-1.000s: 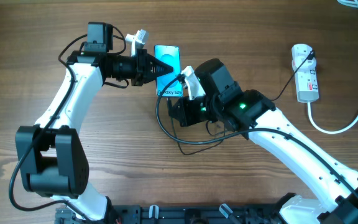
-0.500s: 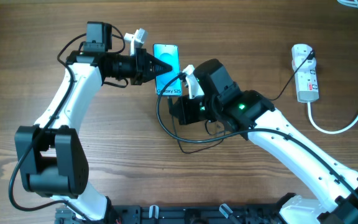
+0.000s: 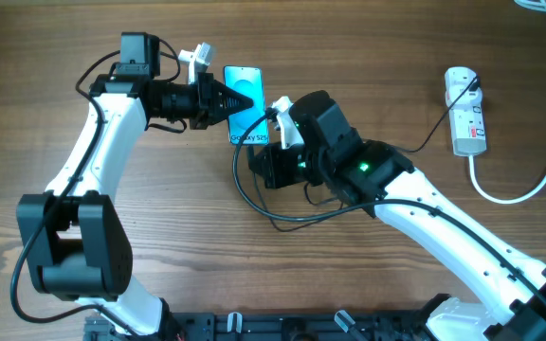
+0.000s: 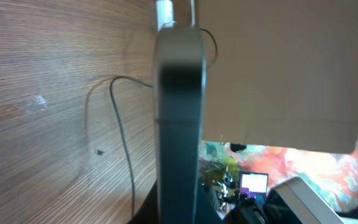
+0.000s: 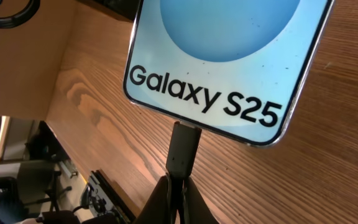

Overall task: Plug charger to phone and switch on socket
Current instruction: 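Insert the cable plug upward into the phone's bottom port with the right gripper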

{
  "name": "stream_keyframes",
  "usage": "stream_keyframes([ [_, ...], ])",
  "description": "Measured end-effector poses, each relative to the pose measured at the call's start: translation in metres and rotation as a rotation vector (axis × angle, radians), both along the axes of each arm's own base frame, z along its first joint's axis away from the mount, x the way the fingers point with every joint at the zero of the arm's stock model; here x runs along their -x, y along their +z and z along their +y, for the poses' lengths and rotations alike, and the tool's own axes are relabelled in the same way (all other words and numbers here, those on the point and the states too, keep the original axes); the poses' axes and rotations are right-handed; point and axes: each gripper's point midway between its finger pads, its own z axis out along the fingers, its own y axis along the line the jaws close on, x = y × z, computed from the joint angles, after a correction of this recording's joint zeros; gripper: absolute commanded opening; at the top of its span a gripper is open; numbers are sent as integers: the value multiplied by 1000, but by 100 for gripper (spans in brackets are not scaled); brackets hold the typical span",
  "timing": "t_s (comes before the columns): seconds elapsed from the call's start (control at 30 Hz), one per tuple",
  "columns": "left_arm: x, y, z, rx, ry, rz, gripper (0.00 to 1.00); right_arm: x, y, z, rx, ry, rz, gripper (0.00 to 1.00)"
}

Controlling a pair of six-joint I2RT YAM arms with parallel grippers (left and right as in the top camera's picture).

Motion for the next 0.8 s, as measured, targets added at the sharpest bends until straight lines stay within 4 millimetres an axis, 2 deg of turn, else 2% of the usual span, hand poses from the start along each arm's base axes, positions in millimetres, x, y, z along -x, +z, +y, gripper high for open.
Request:
stream_keyframes([
  [0.57,-3,11,2,26,-10,-45,4,-7,8,5,-80,20,-19,4],
  [0.6,-3,11,3,23,-9,-42,4,-6,9,5,-94,28,-11,8],
  [0.63,-3,11,3,23,-8,-37,4,-6,9,5,-101,32,-5,26],
  [0.67,-3,11,3,23,-7,-33,4,-6,10,4,-109,36,-1,54],
  [0.7,0,10,2,28,-9,-12,4,-16,19,6,-135,22,-42,74],
  [0.77,1,5,0,15,-10,1,4,-15,23,6,-165,35,-27,95],
  [0.8,0,-1,0,-9,-5,5,4,-12,25,8,-179,48,-9,99],
])
